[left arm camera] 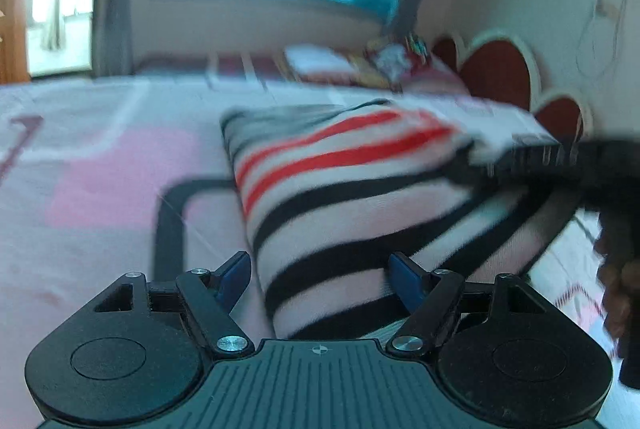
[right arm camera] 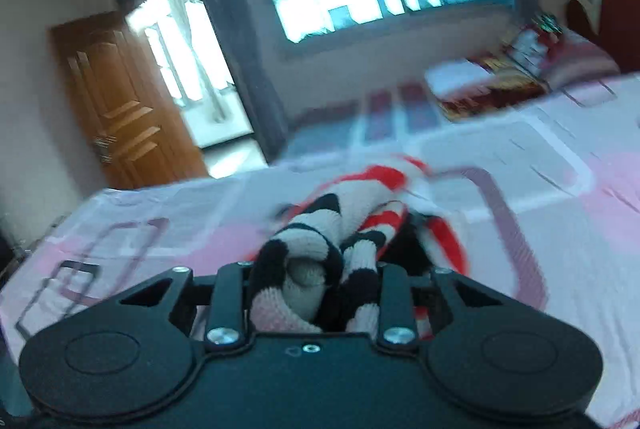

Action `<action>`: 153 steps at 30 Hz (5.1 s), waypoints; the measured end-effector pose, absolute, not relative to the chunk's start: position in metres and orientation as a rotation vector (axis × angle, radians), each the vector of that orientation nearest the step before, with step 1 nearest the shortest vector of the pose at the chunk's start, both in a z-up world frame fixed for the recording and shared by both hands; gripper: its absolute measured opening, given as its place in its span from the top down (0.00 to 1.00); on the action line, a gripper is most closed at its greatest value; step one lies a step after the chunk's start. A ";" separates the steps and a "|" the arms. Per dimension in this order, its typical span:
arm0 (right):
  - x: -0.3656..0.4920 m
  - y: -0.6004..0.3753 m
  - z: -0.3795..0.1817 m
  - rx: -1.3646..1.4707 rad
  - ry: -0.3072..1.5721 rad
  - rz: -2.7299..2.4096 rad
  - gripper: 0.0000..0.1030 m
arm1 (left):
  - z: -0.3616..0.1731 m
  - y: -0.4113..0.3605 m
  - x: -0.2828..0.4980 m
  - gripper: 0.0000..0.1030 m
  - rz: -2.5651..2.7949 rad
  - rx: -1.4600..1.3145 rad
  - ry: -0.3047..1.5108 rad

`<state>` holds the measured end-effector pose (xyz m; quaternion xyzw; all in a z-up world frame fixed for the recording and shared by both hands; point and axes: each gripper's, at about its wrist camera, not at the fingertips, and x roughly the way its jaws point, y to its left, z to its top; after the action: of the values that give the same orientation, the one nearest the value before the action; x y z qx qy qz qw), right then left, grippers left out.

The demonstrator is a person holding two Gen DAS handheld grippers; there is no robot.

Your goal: Fold small clothes

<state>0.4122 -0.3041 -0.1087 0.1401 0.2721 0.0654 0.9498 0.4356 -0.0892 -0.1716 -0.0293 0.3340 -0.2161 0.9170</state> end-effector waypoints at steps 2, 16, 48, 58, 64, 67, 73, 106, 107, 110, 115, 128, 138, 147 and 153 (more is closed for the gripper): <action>0.413 -0.328 -0.136 0.372 0.659 0.043 0.72 | -0.179 -0.093 0.440 0.27 -0.460 -0.059 0.729; 0.351 -0.353 -0.128 0.370 0.628 -0.089 0.60 | -0.162 -0.074 0.436 0.21 -0.434 -0.086 0.719; 0.444 -0.334 -0.076 0.059 0.641 0.057 0.70 | -0.131 -0.134 0.520 0.10 -0.421 -0.096 0.763; 0.459 -0.340 -0.157 0.085 0.753 0.066 0.71 | -0.178 -0.139 0.538 0.08 -0.384 -0.047 0.834; 0.462 -0.347 -0.137 0.112 0.721 0.123 0.70 | -0.168 -0.143 0.547 0.09 -0.343 -0.078 0.826; 0.472 -0.345 -0.125 0.098 0.666 0.127 0.69 | -0.166 -0.146 0.559 0.09 -0.328 -0.090 0.815; 0.510 -0.355 -0.125 0.140 0.648 0.080 0.68 | -0.170 -0.153 0.589 0.09 -0.303 -0.071 0.801; 0.422 -0.326 -0.124 0.042 0.651 0.062 0.68 | -0.163 -0.102 0.499 0.08 -0.339 -0.126 0.846; 0.414 -0.324 -0.125 0.041 0.652 0.056 0.68 | -0.163 -0.099 0.494 0.09 -0.342 -0.132 0.848; 0.389 -0.318 -0.128 0.062 0.667 0.044 0.69 | -0.166 -0.093 0.481 0.09 -0.365 -0.126 0.856; 0.358 -0.314 -0.150 0.066 0.737 -0.040 0.68 | -0.179 -0.093 0.478 0.08 -0.396 -0.105 0.866; 0.348 -0.309 -0.150 0.124 0.799 -0.092 0.50 | -0.167 -0.096 0.473 0.08 -0.419 -0.085 0.916; 0.362 -0.327 -0.112 0.125 0.788 -0.061 0.42 | -0.148 -0.106 0.488 0.08 -0.414 -0.122 0.889; 0.421 -0.359 -0.136 0.310 0.826 0.024 0.39 | -0.168 -0.110 0.520 0.08 -0.353 -0.161 0.948; 0.452 -0.376 -0.165 0.445 0.874 0.118 0.36 | -0.188 -0.111 0.534 0.08 -0.397 -0.258 1.005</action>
<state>0.4525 -0.3758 -0.1651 0.2137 0.4193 0.0566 0.8805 0.5338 -0.1113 -0.1875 -0.1225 0.4773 -0.1887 0.8495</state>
